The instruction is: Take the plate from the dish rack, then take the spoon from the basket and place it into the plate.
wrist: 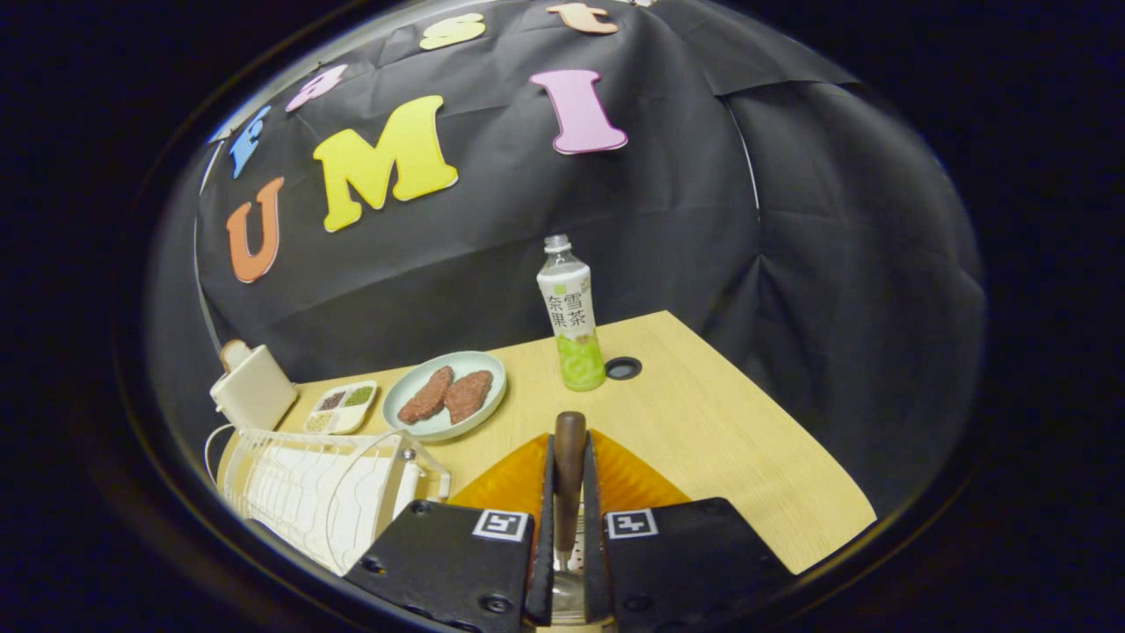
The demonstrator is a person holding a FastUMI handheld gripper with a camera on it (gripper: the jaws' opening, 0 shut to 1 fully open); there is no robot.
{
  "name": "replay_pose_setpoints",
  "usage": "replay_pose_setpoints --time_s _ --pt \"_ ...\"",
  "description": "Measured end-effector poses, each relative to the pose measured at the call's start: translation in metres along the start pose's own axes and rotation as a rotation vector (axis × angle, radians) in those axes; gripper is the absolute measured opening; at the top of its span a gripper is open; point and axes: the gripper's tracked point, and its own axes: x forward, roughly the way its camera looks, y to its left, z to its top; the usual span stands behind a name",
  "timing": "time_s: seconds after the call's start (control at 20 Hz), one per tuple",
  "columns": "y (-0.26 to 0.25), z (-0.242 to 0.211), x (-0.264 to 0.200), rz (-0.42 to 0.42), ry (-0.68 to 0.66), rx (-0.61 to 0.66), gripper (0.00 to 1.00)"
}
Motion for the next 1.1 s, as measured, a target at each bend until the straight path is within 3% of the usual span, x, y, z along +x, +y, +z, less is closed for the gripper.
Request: replay_pose_setpoints --time_s 0.5,0.85,1.1 --pt "0.004 0.031 -0.057 -0.014 -0.113 0.011 0.12" --pt "0.01 0.076 -0.122 -0.037 -0.311 -0.039 0.11" --pt "0.035 0.082 -0.182 -0.013 -0.373 -0.053 0.11"
